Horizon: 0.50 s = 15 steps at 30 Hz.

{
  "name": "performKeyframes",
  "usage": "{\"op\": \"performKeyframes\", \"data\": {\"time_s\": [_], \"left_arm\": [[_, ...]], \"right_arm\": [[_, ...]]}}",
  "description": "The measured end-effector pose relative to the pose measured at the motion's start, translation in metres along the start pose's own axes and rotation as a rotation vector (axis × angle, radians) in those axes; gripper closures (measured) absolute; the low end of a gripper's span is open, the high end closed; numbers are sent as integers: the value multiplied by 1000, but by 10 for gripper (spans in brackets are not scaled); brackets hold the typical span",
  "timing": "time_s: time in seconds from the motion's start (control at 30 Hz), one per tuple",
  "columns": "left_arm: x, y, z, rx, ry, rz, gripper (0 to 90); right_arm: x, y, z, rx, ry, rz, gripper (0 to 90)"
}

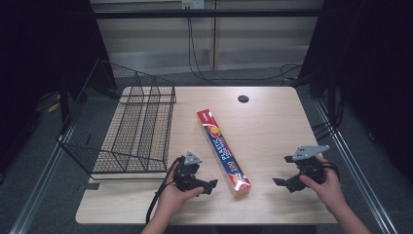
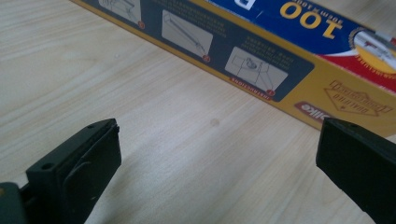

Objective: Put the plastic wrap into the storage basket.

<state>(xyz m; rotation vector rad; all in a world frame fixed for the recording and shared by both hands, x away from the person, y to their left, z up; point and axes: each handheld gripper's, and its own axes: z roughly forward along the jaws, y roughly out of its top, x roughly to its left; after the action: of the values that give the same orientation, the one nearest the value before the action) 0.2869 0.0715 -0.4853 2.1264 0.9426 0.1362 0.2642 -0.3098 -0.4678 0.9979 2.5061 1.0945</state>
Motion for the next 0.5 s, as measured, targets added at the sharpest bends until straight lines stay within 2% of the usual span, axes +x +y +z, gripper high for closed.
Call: {"op": "performKeyframes", "data": {"time_s": [0.07,0.1,0.13,0.3,0.4,0.5], "left_arm": [[0,2,-1,5,4,2,0],[-1,3,0,-8,3,-14,0],[-1,4,-1,9,11,-3,0],[-5,10,1,10,11,-11,0],[-4,16,-1,1,7,-42,0],[-2,20,-2,7,14,-54,0]], "right_arm": [[0,0,-1,-5,-4,0,26],[-1,0,-2,-7,-5,4,25],[-1,0,-3,-14,-13,13,24],[-2,-2,-2,-14,-24,3,26],[-3,-4,-5,-27,-37,17,25],[-4,-5,-7,-31,-44,24,25]]}}
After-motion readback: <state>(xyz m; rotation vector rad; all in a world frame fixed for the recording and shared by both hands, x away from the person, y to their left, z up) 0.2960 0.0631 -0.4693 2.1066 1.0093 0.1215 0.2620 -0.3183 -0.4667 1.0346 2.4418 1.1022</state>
